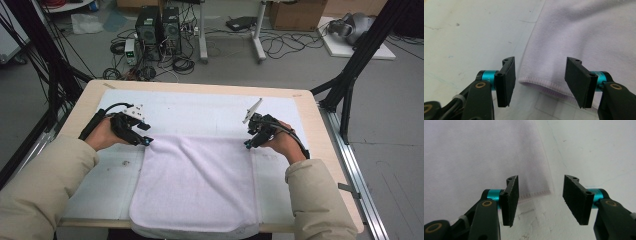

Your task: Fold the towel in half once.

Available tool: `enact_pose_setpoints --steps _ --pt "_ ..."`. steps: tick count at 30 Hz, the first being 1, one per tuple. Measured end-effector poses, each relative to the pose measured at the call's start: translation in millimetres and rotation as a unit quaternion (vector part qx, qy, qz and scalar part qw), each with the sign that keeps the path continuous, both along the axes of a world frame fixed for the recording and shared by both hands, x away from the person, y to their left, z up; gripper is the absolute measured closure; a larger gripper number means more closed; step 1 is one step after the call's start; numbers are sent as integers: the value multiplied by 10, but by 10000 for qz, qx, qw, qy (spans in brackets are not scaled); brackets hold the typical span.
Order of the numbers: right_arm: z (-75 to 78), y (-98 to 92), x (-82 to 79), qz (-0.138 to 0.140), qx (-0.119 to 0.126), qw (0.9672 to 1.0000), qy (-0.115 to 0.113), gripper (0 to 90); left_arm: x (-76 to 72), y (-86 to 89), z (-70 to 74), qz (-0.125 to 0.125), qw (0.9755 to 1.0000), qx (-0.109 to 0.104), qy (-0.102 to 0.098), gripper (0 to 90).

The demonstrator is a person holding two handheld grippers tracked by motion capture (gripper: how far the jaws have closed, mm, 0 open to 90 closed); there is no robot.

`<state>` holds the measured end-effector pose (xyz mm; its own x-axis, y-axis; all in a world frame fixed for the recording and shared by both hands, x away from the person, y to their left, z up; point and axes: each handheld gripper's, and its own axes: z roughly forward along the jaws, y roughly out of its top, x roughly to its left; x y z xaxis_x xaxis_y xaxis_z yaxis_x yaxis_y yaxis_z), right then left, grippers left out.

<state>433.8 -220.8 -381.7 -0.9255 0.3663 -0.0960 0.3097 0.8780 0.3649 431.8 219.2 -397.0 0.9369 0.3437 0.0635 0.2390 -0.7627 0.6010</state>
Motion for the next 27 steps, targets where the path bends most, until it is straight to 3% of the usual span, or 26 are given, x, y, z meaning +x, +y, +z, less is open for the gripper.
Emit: enact_pose_setpoints --steps 2,5,12,15,18,20,22,27 --pt "-58 28 48 43 -39 10000 48 511 35 -14 -62 -29 9999 130 66 431" --pt "-151 67 98 64 -275 9994 198 557 76 -35 -101 -7 9999 89 125 440" --pt "-250 99 176 92 -419 9986 313 692 186 -93 -109 32 9994 285 179 496" --pt "-242 111 181 139 -411 9986 304 826 212 -149 -147 34 9987 436 248 559" --pt "-248 127 179 140 -448 9983 342 848 214 -204 -184 4 9977 584 336 679" --pt "-243 140 167 166 -489 9982 307 855 200 -228 -180 9 9975 590 392 820" --pt "-228 146 156 156 -537 9981 276 860 192 -251 -163 123 9967 659 456 855" --pt "-138 129 128 75 -528 9986 -13 868 176 -255 -69 247 9963 816 147 872"
